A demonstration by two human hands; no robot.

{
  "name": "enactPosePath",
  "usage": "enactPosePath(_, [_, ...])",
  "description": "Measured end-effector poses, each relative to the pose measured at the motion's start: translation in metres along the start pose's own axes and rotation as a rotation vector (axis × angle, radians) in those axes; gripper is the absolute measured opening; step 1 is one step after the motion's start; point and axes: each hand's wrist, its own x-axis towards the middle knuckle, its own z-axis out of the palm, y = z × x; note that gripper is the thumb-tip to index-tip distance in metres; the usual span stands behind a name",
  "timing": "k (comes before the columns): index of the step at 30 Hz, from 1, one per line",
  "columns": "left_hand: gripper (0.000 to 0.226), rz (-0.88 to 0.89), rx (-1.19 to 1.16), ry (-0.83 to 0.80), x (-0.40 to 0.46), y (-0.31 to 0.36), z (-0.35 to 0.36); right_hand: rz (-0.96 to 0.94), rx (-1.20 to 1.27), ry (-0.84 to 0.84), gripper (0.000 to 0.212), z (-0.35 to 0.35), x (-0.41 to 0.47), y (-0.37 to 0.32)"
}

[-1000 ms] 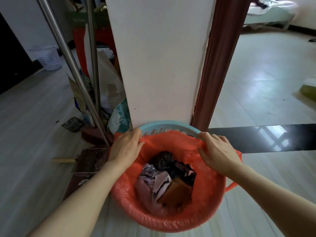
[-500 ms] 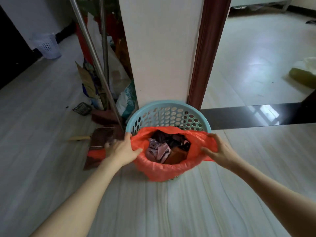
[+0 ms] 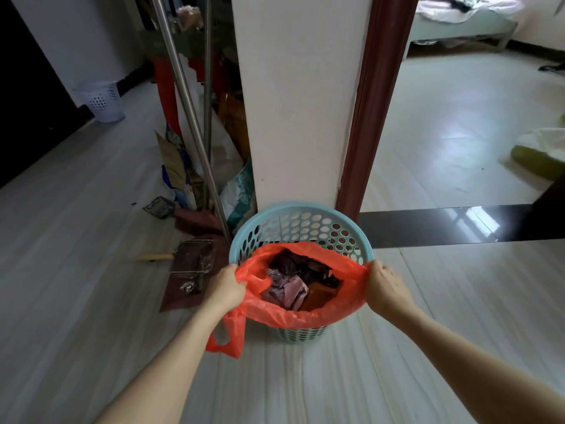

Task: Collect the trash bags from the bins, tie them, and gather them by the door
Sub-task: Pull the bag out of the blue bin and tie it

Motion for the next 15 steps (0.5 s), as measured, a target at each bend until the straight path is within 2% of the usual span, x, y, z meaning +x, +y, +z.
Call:
enactPosePath(2, [0.018, 0.023, -0.065, -0.034, 0.003, 0.005, -0.001, -0.096, -0.244, 0.016, 0.026, -0.009, 0.001, -0.003])
enactPosePath(4, [0.017, 0.029, -0.154, -0.057, 0.004, 0.013, -0.004, -0.216, -0.365, 0.006, 0.026, -0.021, 0.006, -0.013])
enactPosePath(7, [0.018, 0.063, -0.165, -0.275, 0.006, 0.027, -0.002, -0.329, -0.322, -0.119, 0.026, -0.037, 0.020, -0.031])
enactPosePath(9, [0.019, 0.080, -0.151, -0.368, 0.006, 0.038, 0.000, -0.391, -0.369, -0.115, 0.030, -0.043, 0.024, -0.039])
enactPosePath(10, [0.018, 0.079, -0.238, -0.329, 0.007, 0.041, 0.002, -0.435, -0.446, -0.044, 0.035, -0.044, 0.025, -0.041])
enactPosePath(12, [0.021, -0.038, -0.627, -0.129, 0.013, 0.043, 0.001, -0.430, -0.460, 0.073, 0.041, -0.046, 0.026, -0.044])
enactPosePath(13, [0.024, -0.152, -0.835, -0.031, 0.016, 0.042, -0.002, -0.370, -0.387, 0.081, 0.036, -0.049, 0.026, -0.046])
enactPosePath(15, [0.025, -0.325, -1.087, -0.030, 0.020, 0.040, -0.008, -0.148, -0.067, 0.044, 0.015, -0.054, 0.027, -0.050])
